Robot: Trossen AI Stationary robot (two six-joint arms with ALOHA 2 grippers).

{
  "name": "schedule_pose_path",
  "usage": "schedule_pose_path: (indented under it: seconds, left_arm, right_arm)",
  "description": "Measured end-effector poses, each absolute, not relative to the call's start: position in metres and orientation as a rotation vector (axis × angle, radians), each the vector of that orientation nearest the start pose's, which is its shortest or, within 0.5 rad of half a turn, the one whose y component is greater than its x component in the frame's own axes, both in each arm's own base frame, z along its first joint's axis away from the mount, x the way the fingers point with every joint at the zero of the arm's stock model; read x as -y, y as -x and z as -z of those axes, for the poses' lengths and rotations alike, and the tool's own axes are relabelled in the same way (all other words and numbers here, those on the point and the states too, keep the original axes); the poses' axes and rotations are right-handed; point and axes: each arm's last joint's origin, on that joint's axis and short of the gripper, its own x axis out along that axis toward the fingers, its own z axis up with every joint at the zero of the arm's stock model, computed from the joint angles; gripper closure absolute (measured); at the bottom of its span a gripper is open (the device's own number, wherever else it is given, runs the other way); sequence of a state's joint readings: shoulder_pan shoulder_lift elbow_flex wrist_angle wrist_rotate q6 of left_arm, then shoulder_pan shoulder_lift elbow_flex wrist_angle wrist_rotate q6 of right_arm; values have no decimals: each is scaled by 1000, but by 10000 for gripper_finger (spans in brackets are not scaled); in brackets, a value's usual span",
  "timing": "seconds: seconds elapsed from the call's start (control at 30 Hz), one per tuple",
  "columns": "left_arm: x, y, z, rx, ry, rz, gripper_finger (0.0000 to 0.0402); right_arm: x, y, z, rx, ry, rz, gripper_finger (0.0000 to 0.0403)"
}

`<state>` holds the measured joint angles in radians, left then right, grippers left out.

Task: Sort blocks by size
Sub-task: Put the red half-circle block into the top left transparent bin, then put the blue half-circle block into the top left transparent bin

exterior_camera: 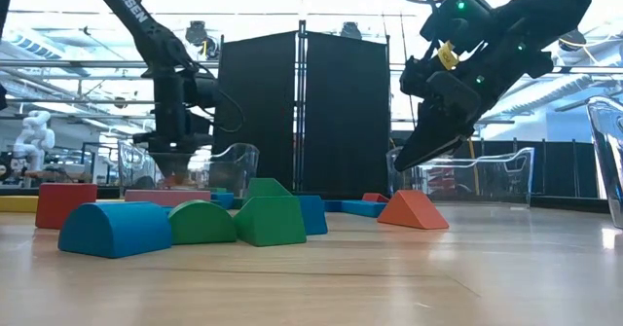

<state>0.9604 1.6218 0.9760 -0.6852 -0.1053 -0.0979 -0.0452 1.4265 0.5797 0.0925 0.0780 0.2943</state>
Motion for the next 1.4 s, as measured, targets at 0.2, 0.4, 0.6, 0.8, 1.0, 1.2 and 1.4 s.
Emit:
schedule_pose_path:
  seconds: [0.2, 0.4, 0.6, 0.8, 1.0, 1.2, 1.4]
  left_arm:
    - [-236, -163, -174, -1248, 633, -991, 198]
    - [-236, -163, -174, -1240, 648, -1004, 149]
    - [-231, -166, -182, -1210, 625, -990, 142]
    - [-218, -168, -211, -1105, 564, -980, 141]
    - [-193, -172, -243, -993, 481, -929, 141]
    - [-163, -184, -262, -923, 407, -814, 141]
    - [-129, -204, -268, -903, 390, -620, 141]
  right_arm:
    - [14, -259, -155, -732, -267, 227, 303]
    - [14, -259, -155, -731, -267, 227, 303]
    - [14, -259, -155, -731, -267, 227, 303]
    - [14, -259, -155, -731, -267, 227, 303]
    - [14, -259, -155, -730, -267, 227, 303]
    - [14, -259, -155, -730, -268, 227, 303]
    - [14, -259, -155, -730, -268, 227, 303]
